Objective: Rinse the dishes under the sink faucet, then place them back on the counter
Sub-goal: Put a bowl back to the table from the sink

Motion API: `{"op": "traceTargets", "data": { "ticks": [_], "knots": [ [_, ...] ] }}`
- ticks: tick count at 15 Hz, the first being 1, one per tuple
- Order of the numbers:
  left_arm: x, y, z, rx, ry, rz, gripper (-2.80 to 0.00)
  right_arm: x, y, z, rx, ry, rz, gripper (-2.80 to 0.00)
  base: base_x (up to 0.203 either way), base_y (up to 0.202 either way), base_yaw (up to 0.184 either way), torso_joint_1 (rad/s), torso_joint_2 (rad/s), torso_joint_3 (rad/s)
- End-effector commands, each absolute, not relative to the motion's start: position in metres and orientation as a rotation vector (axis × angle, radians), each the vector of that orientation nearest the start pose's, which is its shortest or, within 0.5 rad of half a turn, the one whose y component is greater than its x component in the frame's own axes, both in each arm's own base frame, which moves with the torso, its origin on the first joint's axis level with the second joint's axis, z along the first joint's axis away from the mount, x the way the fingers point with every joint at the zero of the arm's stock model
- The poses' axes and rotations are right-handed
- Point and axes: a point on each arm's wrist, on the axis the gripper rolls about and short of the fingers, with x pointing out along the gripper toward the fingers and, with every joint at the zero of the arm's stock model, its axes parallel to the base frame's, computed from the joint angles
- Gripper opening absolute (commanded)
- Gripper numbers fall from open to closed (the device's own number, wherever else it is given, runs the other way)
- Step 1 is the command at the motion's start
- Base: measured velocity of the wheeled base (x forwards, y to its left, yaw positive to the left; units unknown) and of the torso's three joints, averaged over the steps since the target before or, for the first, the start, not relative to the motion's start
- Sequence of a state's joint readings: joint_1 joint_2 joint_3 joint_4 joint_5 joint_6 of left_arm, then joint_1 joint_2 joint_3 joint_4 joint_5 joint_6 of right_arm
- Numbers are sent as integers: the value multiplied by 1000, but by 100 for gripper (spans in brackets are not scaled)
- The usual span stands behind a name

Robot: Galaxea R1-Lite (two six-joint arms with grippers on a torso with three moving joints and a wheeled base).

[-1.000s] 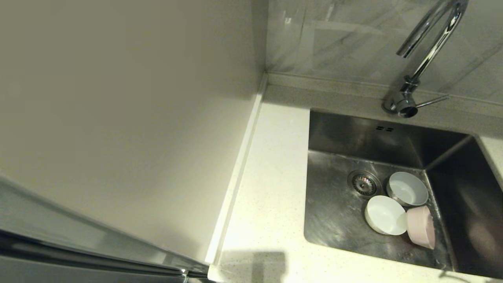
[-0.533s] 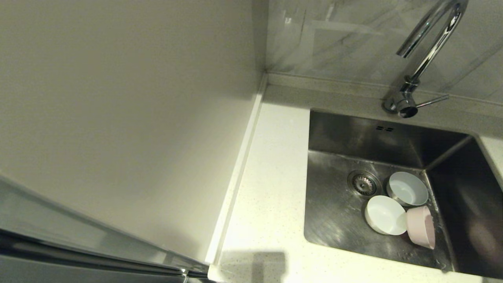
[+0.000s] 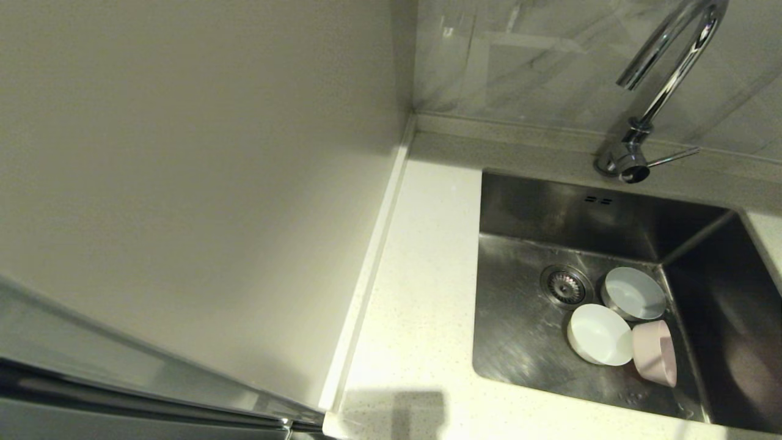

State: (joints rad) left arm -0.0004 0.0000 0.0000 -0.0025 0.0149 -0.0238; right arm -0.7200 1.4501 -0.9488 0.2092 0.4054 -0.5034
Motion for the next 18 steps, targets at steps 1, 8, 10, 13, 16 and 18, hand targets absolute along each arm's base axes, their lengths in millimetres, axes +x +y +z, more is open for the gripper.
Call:
{"op": "traceTargets", "data": {
  "ticks": [1,8,10,13,16,18],
  "knots": [
    [-23,0,76,-25,-6,15,-280,186,-138,234,-141,745,-99,-280,0,0,0,0,0,0],
    [-23,0,76,-25,-6,17,-280,255,-64,248,-308,944,178,-280,0,0,0,0,0,0],
    [-23,0,76,-25,-6,14,-280,265,-58,242,-264,975,166,0,0,0,0,0,0,0],
    [-23,0,76,-23,-6,15,-280,280,-57,225,-166,1049,87,0,0,0,0,0,0,0],
    [-23,0,76,-24,-6,15,-280,304,-43,218,61,1071,-95,0,0,0,0,0,0,0],
    [-23,0,76,-23,-6,15,-280,325,-32,211,156,1063,-217,0,0,0,0,0,0,0]
  ]
}}
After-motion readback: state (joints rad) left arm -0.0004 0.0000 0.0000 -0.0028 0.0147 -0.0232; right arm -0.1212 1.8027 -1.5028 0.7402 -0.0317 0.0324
